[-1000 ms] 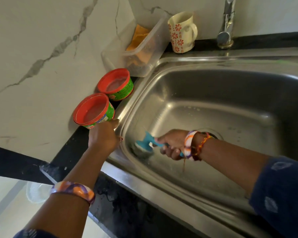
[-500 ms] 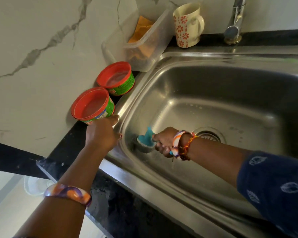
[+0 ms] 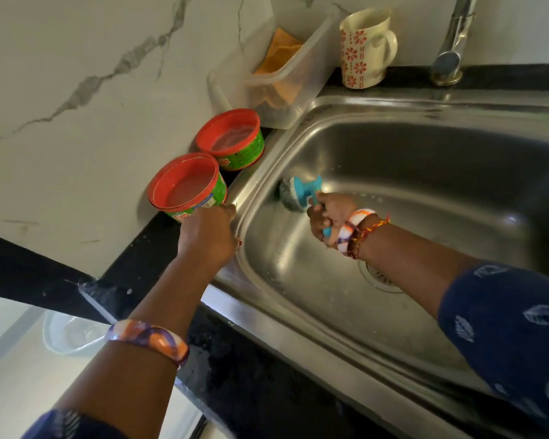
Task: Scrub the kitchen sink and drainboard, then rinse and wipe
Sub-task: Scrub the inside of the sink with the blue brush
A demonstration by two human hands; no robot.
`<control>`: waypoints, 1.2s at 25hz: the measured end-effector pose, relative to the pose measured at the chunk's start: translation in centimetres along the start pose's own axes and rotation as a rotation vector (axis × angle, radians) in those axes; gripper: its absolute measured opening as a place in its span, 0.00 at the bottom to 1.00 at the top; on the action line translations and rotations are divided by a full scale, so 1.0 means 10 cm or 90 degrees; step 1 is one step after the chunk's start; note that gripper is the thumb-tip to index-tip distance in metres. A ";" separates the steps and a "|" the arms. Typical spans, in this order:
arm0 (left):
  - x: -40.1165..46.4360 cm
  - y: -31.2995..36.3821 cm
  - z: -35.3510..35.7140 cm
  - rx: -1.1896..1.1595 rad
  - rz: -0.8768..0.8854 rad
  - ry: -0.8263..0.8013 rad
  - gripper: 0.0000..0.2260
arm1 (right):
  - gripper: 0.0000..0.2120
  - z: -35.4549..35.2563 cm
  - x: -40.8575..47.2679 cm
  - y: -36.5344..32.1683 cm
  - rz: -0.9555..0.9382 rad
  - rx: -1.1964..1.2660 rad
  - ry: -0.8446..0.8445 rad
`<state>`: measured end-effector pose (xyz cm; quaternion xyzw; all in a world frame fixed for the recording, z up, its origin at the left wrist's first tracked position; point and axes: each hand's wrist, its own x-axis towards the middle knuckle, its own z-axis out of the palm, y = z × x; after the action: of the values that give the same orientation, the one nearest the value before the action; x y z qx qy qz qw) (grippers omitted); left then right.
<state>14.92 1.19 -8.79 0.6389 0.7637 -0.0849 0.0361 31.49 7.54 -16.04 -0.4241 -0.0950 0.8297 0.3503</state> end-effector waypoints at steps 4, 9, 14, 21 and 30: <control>0.05 -0.01 -0.03 0.056 -0.001 -0.028 0.24 | 0.11 -0.10 -0.20 0.32 0.149 -0.212 -0.077; 0.15 0.12 -0.11 0.164 0.051 -0.025 0.14 | 0.12 0.04 0.00 -0.12 -0.064 -0.055 0.033; 0.43 0.20 -0.18 0.152 0.141 0.018 0.12 | 0.11 -0.05 -0.17 0.28 0.095 -0.268 -0.017; 0.75 0.29 -0.25 0.226 0.253 0.005 0.12 | 0.10 -0.08 0.13 -0.10 -0.120 -0.082 0.067; 0.91 0.33 -0.27 0.284 0.334 0.027 0.16 | 0.11 -0.08 0.49 -0.26 -0.215 0.090 0.134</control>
<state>16.67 11.09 -7.93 0.8075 0.5364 -0.2244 -0.0995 31.48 12.55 -18.45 -0.4609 -0.0693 0.7149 0.5212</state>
